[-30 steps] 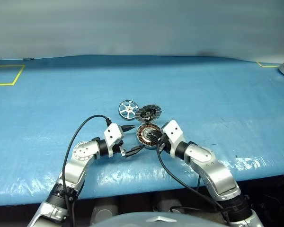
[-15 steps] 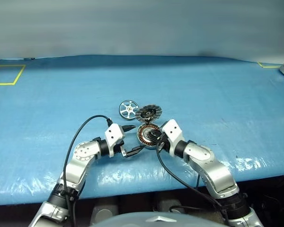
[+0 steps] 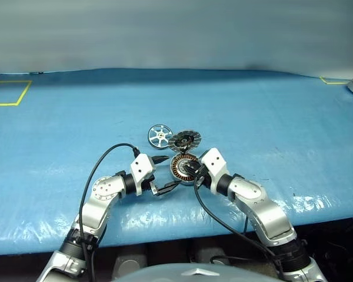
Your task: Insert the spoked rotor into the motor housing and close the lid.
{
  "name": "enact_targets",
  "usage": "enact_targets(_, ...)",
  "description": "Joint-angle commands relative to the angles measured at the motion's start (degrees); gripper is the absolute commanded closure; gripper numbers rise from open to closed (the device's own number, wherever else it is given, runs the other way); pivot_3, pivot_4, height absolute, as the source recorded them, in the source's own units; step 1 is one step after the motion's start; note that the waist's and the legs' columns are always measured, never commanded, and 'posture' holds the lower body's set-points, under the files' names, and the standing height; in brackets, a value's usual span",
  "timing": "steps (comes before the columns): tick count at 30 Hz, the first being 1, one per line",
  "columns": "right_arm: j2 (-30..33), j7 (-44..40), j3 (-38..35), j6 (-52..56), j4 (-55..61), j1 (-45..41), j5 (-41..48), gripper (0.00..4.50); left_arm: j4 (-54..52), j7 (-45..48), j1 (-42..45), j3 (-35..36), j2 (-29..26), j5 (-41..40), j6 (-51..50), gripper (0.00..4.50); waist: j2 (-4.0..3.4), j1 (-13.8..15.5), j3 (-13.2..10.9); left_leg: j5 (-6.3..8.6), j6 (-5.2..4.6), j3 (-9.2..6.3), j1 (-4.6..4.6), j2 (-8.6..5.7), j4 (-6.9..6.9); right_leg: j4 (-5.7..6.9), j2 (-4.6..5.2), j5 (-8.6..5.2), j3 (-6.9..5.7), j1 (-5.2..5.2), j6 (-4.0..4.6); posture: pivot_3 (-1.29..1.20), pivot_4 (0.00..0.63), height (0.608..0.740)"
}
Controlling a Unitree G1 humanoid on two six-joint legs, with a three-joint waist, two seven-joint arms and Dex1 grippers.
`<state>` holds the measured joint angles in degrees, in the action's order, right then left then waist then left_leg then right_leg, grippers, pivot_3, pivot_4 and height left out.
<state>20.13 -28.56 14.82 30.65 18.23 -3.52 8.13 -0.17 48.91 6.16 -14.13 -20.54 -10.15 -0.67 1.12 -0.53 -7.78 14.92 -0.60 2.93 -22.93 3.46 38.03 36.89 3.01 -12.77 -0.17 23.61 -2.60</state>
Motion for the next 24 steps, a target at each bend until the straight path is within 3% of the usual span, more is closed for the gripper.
enact_targets(1,0.0,-0.3,0.2,0.4,0.3,0.2,0.0,3.83,-1.9,0.0,0.2,-0.2,0.1,-0.2,0.5,0.00,0.00,0.0,0.0,0.00,0.00,0.00,0.00,0.00,0.00,0.00,0.00,0.00,0.00,0.00,0.00,0.00,0.150,0.740)
enact_targets(24,-0.4,-1.3,0.4,0.9,0.3,0.3,1.3,3.83,-2.0,-0.9,0.2,-0.1,0.6,-0.4,-0.3,0.00,0.00,-0.1,0.0,0.00,0.00,0.00,0.01,0.00,0.00,0.00,0.00,0.00,0.00,0.00,0.00,0.00,0.150,0.740)
